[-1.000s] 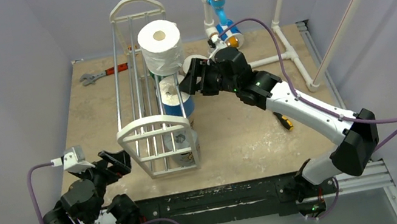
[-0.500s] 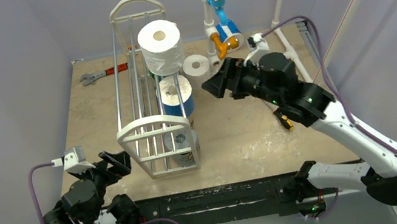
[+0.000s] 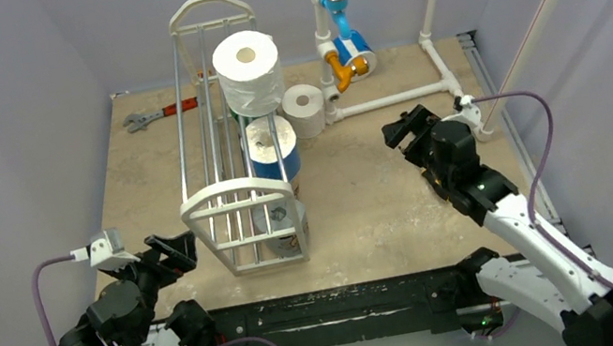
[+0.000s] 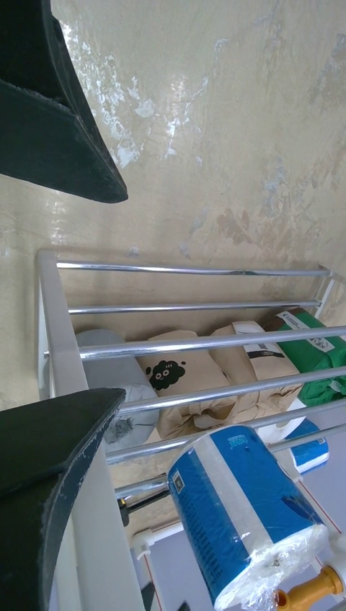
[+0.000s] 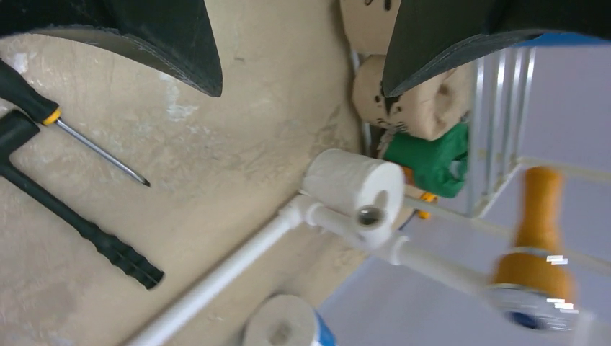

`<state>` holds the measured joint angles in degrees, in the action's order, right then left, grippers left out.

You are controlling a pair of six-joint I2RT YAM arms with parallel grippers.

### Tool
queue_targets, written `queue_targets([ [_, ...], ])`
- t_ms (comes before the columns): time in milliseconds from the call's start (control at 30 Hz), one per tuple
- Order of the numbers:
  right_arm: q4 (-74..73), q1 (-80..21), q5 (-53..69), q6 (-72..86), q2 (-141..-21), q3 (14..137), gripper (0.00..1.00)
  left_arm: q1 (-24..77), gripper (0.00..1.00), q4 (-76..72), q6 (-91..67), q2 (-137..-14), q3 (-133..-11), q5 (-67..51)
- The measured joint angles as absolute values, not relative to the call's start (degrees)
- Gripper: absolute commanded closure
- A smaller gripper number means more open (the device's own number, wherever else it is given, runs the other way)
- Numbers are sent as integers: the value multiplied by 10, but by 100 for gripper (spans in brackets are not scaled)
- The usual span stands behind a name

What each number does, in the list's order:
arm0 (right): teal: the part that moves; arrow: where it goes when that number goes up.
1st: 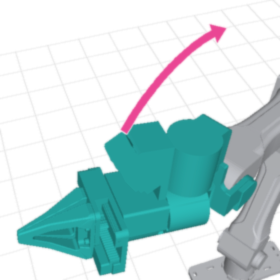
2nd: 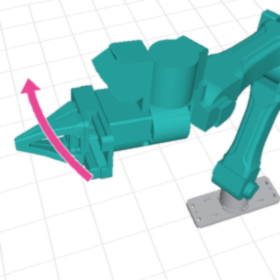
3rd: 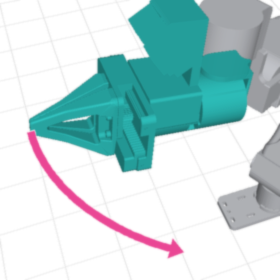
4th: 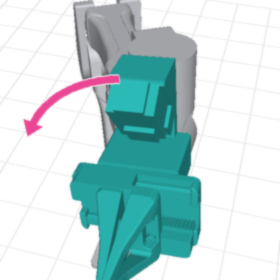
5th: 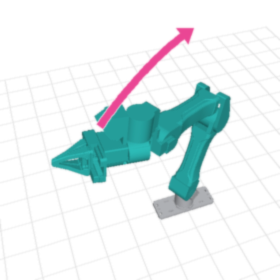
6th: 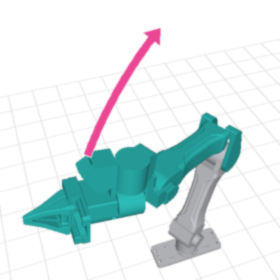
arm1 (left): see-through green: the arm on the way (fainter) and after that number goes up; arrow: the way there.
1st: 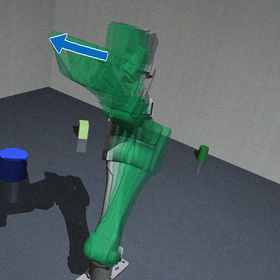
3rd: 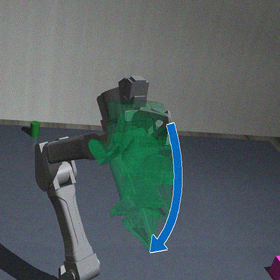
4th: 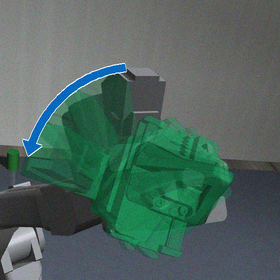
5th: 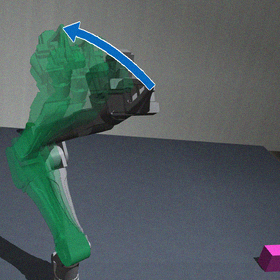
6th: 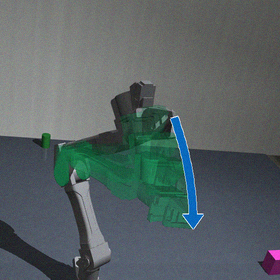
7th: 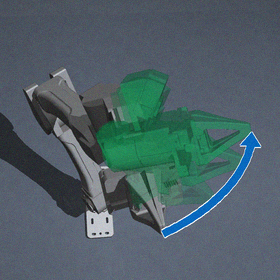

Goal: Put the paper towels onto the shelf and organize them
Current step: Pick up the paper towel from the center of the board.

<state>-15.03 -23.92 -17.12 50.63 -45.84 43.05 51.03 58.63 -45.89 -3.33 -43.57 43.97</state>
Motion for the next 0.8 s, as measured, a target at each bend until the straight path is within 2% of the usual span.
queue_targets([
  [133,-19,-207,-182,555,-532,349,17,510,0,588,-459,-34,-436,440],
  [267,121,-163,-168,593,-648,340,17,510,0,591,-459,-33,-436,440],
  [433,249,-105,-101,606,-808,402,17,510,0,601,-455,-28,-440,444],
  [800,435,-50,8,644,-1031,562,17,510,0,614,-443,-30,-463,485],
])
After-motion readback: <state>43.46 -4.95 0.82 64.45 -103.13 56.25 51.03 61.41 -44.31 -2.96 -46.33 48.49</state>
